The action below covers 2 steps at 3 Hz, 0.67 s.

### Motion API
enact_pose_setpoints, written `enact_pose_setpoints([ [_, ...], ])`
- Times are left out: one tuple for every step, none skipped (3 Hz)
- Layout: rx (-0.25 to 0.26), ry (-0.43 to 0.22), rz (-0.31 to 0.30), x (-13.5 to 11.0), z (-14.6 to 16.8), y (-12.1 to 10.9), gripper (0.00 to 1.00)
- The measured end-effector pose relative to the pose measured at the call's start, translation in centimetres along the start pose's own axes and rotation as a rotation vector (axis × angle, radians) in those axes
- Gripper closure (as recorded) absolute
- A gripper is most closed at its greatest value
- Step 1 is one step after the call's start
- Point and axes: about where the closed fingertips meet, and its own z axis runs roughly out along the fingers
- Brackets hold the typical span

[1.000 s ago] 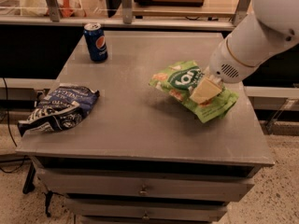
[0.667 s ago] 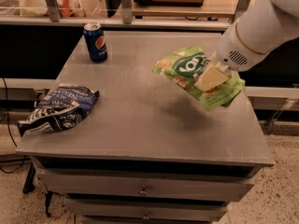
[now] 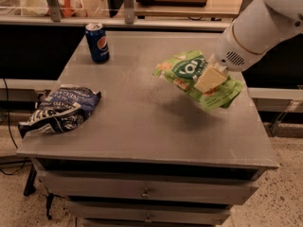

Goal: Move green rice chip bag near pepsi can

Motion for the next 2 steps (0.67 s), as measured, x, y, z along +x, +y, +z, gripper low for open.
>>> enact_pose_setpoints([
  [-0.003, 0.02, -0.105, -2.8, 1.7, -1.5, 1.0],
  [0.012, 0.034, -0.249, -7.3, 2.7, -3.0, 1.0],
])
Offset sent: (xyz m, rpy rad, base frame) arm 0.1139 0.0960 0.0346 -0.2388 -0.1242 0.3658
